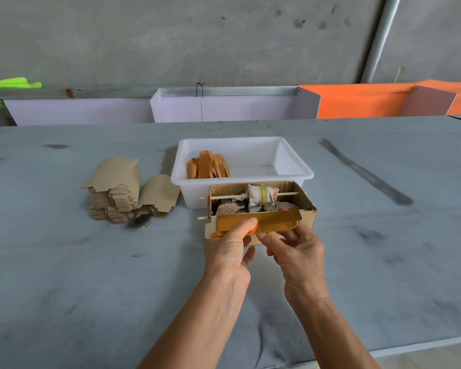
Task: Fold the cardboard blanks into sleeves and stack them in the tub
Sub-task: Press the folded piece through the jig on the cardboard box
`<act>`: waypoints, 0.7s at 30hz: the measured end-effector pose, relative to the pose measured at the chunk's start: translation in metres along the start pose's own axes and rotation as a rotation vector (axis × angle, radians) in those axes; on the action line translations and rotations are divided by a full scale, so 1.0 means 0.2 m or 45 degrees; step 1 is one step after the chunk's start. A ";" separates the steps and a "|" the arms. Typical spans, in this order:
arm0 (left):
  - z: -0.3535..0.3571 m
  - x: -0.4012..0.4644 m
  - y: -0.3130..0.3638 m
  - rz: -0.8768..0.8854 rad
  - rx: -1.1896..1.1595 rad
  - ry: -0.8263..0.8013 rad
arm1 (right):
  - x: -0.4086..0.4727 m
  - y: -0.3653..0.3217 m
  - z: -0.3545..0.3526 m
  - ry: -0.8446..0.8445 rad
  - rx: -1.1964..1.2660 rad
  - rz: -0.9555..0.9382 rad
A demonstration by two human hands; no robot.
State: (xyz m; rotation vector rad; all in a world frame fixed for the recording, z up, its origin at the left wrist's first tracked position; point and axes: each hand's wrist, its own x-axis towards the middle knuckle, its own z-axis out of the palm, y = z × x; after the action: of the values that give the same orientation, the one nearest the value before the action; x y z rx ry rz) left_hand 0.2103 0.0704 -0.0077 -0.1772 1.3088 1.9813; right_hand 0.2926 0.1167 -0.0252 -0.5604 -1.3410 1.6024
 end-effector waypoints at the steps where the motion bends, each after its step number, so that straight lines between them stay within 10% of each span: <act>1: 0.00 0.00 -0.01 0.020 0.008 0.009 | 0.00 0.00 0.00 0.011 0.009 0.025; 21: 0.00 0.01 -0.03 0.015 0.000 0.002 | -0.04 -0.02 0.07 0.139 0.478 0.659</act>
State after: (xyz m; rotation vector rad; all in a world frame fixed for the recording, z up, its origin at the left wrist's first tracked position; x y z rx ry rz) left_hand 0.2136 0.0722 -0.0132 -0.1715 1.3140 1.9911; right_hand 0.2869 0.1035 -0.0187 -0.7876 -0.8152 2.1438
